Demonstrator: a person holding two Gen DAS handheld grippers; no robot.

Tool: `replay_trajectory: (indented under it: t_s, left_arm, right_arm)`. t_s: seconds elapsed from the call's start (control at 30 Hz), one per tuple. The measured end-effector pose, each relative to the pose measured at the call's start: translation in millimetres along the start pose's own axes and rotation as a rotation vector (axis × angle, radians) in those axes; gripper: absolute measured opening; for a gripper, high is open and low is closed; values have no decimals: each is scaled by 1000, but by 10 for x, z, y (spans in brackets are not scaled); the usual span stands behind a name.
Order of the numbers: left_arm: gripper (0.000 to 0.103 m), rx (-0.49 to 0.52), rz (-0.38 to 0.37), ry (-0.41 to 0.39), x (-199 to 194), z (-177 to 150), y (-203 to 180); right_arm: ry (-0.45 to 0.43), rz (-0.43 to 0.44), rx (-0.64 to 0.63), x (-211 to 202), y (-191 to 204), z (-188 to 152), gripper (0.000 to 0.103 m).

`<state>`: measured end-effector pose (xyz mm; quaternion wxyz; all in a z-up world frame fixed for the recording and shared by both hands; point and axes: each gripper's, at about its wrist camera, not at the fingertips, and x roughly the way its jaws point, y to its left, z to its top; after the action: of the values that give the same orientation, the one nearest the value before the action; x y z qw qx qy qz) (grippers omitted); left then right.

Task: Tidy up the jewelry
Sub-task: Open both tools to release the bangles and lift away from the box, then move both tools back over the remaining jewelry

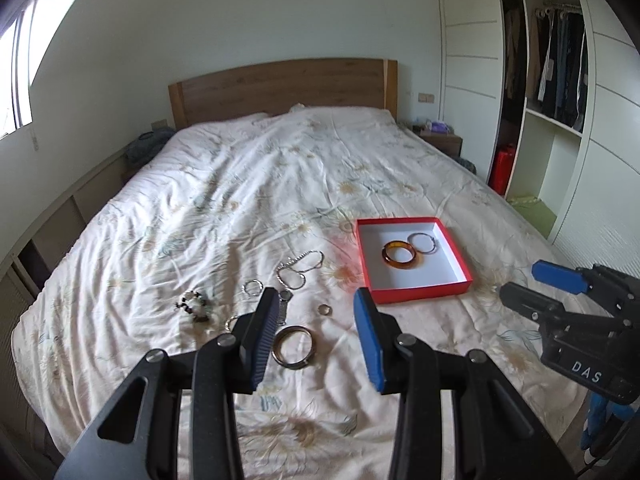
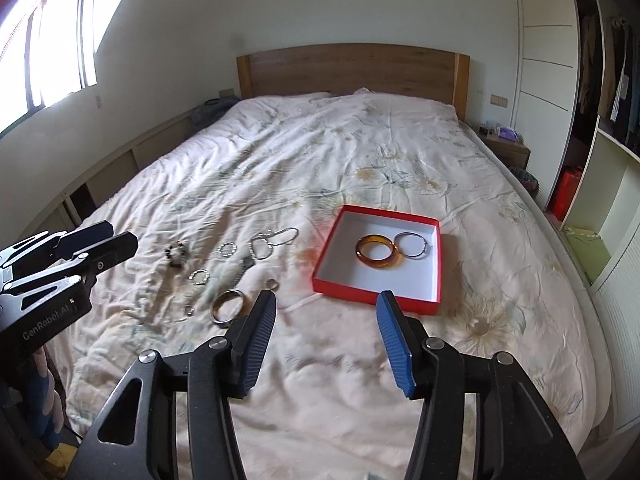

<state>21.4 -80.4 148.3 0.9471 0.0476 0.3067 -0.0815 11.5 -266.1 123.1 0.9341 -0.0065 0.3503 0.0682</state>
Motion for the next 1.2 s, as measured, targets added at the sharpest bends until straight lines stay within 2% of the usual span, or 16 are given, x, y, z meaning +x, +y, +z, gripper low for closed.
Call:
replay_trajectory:
  t_s: [0.3, 0.7, 0.93, 1.2]
  left_arm:
    - [37, -15, -5, -47, -392, -113, 112]
    - [37, -2, 0, -47, -482, -229, 97]
    - [37, 4, -10, -3, -312, -298, 103]
    - [37, -14, -17, 76, 132, -345, 210]
  right_arm:
    - [-36, 3, -10, -342, 158, -115, 58]
    - [-30, 9, -2, -389, 165, -235, 60]
    - [6, 10, 2, -220, 183, -258, 61]
    - [68, 22, 7, 178, 204, -219, 61]
